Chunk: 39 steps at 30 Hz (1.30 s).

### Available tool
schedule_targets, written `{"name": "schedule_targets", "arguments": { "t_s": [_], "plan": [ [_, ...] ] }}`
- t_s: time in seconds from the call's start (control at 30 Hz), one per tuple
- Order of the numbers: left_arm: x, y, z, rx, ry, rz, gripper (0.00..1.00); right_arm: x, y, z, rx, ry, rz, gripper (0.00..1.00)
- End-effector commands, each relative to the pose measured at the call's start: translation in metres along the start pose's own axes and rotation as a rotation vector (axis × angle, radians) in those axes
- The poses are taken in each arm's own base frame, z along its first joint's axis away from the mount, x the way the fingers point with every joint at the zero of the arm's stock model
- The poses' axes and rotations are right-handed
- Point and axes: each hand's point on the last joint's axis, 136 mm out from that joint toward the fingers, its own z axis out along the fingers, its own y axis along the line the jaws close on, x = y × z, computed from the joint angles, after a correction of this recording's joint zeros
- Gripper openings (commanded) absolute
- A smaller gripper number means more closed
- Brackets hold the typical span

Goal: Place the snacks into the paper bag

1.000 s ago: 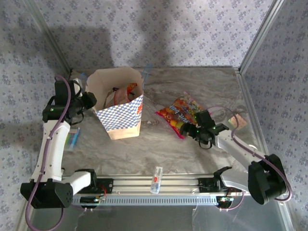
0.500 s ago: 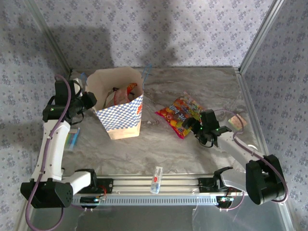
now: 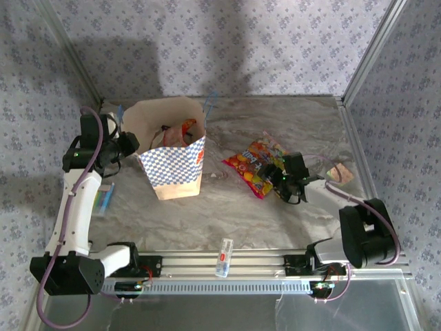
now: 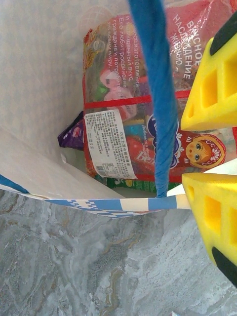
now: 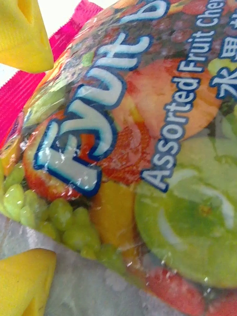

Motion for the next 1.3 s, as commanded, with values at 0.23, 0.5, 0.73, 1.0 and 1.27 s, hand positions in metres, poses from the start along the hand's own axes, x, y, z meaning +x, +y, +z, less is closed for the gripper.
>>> {"name": "schedule_targets", "arguments": {
  "t_s": [0.23,0.5,0.73,1.0,1.27],
  "plan": [
    [0.013,0.003,0.000,-0.018,0.064,0.010,0.29,-0.025,0.018,0.008,-0.063,-0.042,0.017,0.90],
    [0.016,0.005,0.000,-0.022,0.072,0.007,0.29,-0.028,0.010,0.030,-0.048,-0.023,0.039,0.80],
    [0.017,0.007,-0.004,-0.035,0.068,0.014,0.29,-0.029,0.005,0.041,0.005,-0.010,0.029,0.60],
    [0.018,0.007,-0.006,-0.034,0.069,0.014,0.29,-0.027,-0.012,0.038,0.093,-0.010,-0.016,0.44],
    [0.019,0.008,-0.006,-0.038,0.069,0.017,0.29,-0.028,-0.018,0.029,0.136,-0.009,-0.059,0.27]
  ]
}}
